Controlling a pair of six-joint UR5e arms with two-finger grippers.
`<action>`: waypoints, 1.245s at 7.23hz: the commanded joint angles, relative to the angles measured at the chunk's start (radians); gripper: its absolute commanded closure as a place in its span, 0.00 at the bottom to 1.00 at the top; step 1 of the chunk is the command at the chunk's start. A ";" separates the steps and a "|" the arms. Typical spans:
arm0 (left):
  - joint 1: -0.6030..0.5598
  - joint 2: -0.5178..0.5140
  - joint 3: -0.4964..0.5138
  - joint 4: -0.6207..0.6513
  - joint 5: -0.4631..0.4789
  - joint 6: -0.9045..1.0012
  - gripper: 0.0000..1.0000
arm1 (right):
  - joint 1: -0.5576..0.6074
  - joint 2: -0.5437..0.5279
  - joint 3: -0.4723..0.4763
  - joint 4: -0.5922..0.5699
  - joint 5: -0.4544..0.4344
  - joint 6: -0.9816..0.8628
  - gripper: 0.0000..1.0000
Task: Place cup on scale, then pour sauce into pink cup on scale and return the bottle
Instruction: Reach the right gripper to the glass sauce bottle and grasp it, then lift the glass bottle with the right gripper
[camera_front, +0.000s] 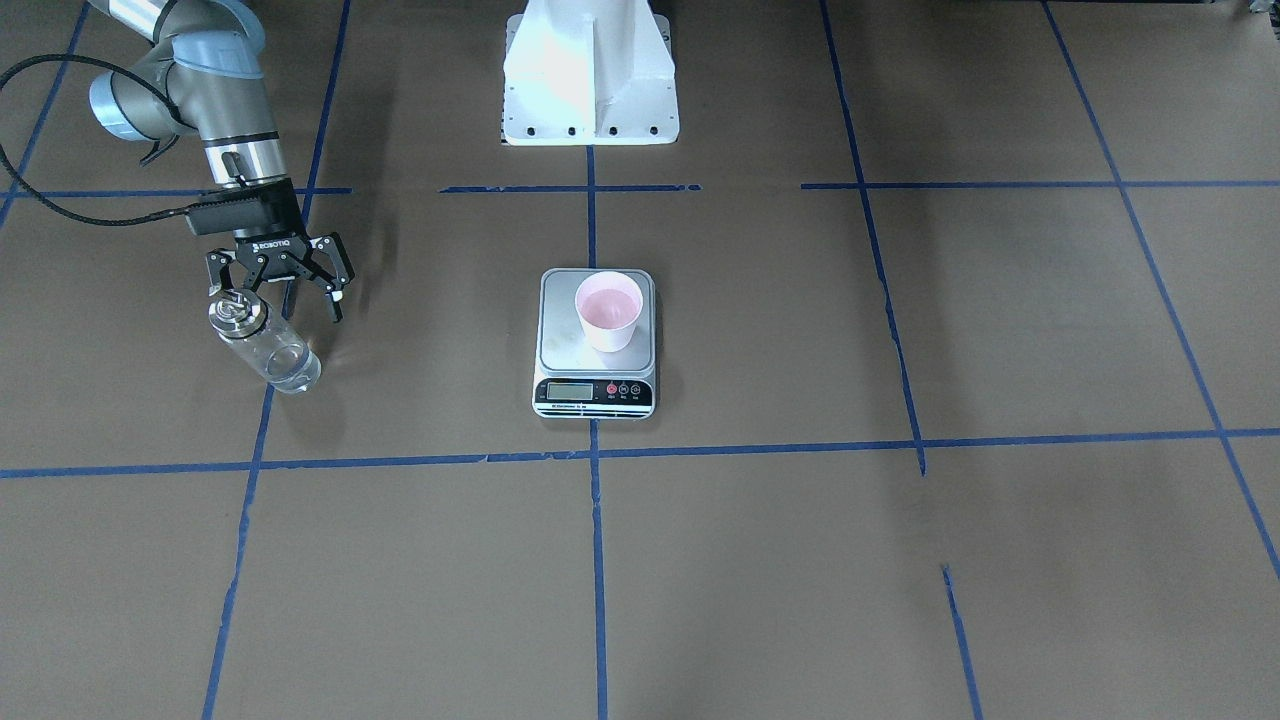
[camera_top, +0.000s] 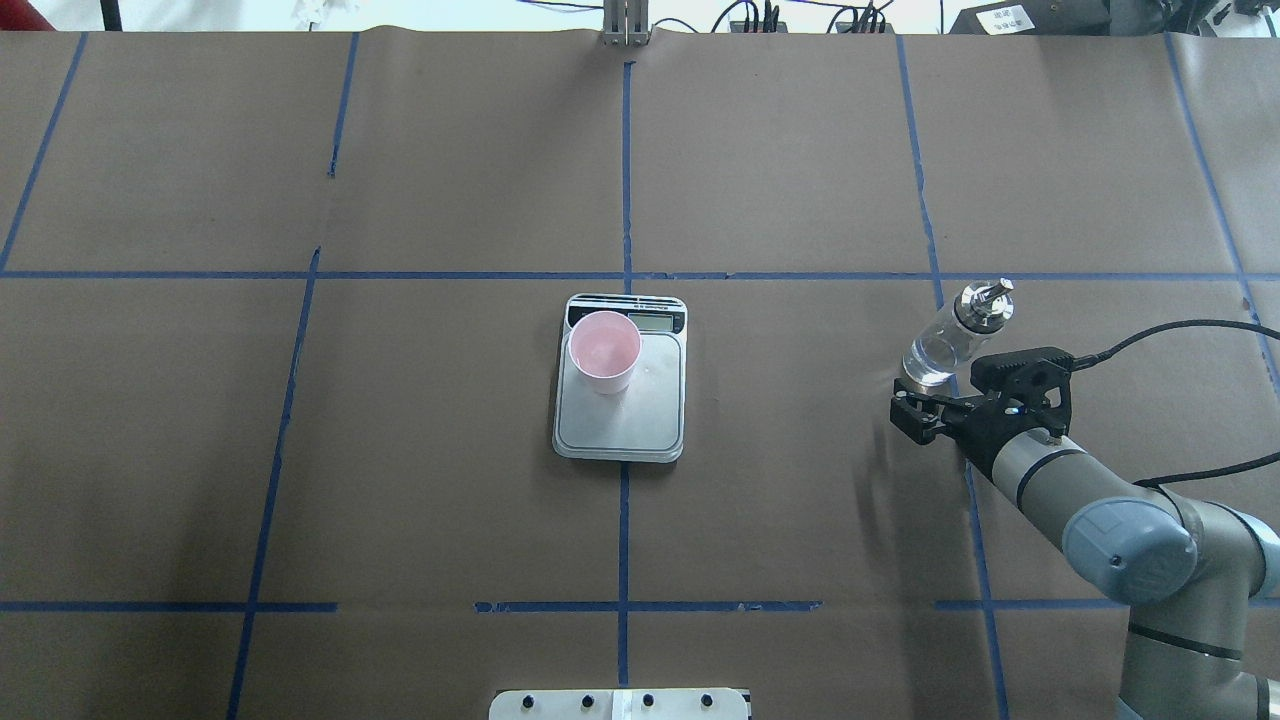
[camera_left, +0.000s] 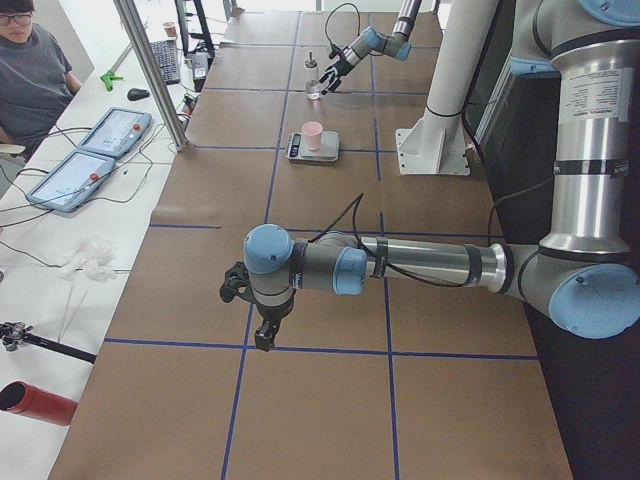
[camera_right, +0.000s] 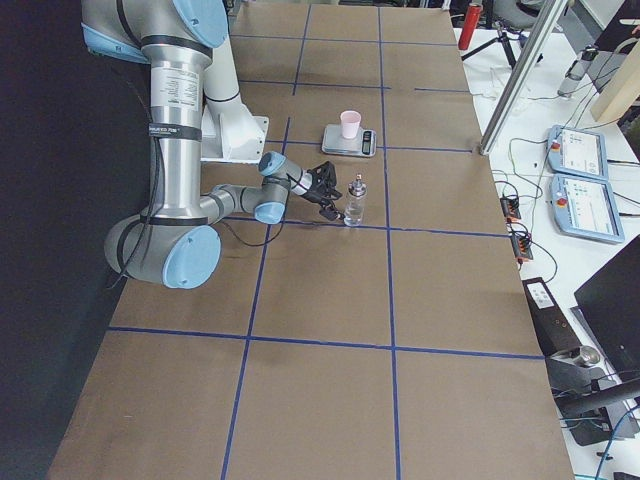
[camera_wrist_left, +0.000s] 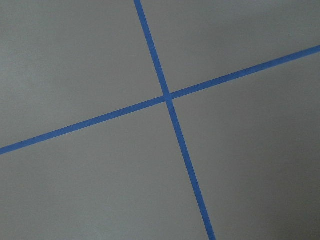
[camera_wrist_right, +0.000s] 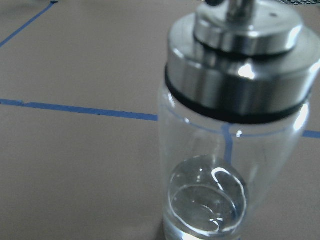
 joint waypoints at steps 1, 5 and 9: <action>0.000 0.000 0.001 0.000 -0.002 -0.001 0.00 | 0.000 0.004 -0.019 0.000 -0.052 -0.001 0.00; 0.000 0.000 -0.001 0.000 -0.002 -0.001 0.00 | 0.035 0.023 -0.019 0.000 -0.113 -0.002 0.00; 0.001 0.000 -0.001 0.000 -0.002 0.000 0.00 | 0.038 0.042 -0.019 0.000 -0.156 -0.016 0.00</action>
